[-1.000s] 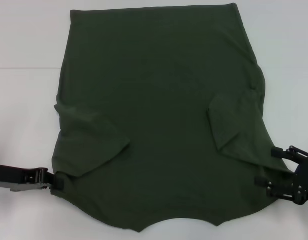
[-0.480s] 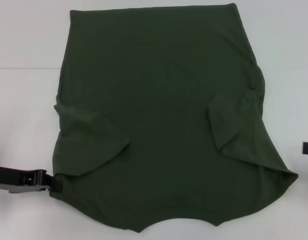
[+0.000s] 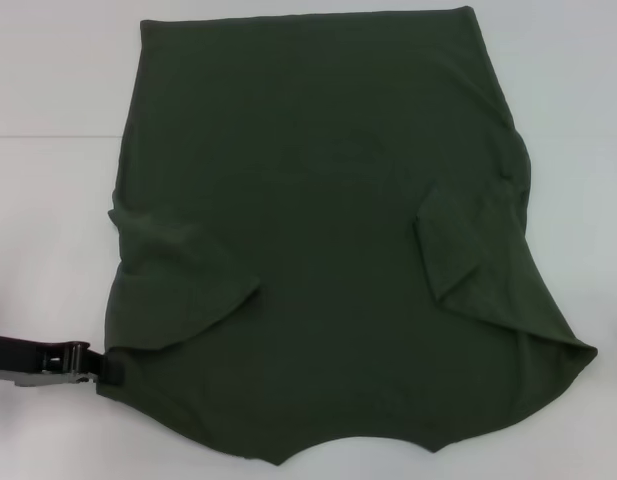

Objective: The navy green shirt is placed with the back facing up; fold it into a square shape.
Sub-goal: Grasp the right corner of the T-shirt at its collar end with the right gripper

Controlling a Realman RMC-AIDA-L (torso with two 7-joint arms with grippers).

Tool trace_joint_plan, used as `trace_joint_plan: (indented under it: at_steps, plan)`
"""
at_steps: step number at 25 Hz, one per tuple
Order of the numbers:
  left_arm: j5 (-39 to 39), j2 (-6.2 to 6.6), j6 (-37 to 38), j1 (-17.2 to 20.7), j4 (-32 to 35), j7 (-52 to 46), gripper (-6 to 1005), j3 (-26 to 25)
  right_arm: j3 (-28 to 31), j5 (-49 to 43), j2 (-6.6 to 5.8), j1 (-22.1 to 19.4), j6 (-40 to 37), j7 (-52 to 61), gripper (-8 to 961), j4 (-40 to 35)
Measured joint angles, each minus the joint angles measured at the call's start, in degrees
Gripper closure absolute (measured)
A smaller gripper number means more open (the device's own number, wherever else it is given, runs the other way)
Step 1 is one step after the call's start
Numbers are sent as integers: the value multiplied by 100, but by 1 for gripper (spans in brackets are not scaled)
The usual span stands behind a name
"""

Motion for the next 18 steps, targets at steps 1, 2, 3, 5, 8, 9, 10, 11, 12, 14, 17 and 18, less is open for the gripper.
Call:
trace_joint_plan:
  at_steps: [1,2,3,5,8,9,10,11,12,14,17,18]
  plan:
    - [-17,-1,12,-5,0,24,971,-2,-2,-152,-2,52,63,76,39,-5]
    - [-27,-3,18,-6,1,35,971,-4,-9,-292,1,100,129,140,39,1]
    - [-37,-9,22,-5,1,47,971,-6,-24,-390,12,133,182,178,40,15]
    - [-40,-14,26,-2,1,82,971,-11,-54,-505,35,181,245,219,42,65]
    - [-40,-5,31,1,-2,126,972,-33,-157,-538,58,235,339,259,44,245]
    - [-40,-1,32,1,-3,136,972,-42,-201,-540,66,255,389,265,44,313]
    - [-40,0,33,1,-5,139,972,-44,-244,-543,80,269,450,268,45,370]
    - [-40,0,33,1,-5,140,972,-44,-291,-545,91,282,517,269,46,417]
    - [-40,0,34,1,-6,145,972,-44,-331,-546,100,294,583,269,46,453]
    - [-40,0,35,1,-8,163,972,-44,-401,-549,114,310,684,270,48,524]
    - [-40,-1,35,11,-8,179,972,-45,-470,-552,117,341,862,263,50,697]
    - [-40,-1,35,14,-8,180,972,-45,-479,-552,117,353,951,252,51,783]
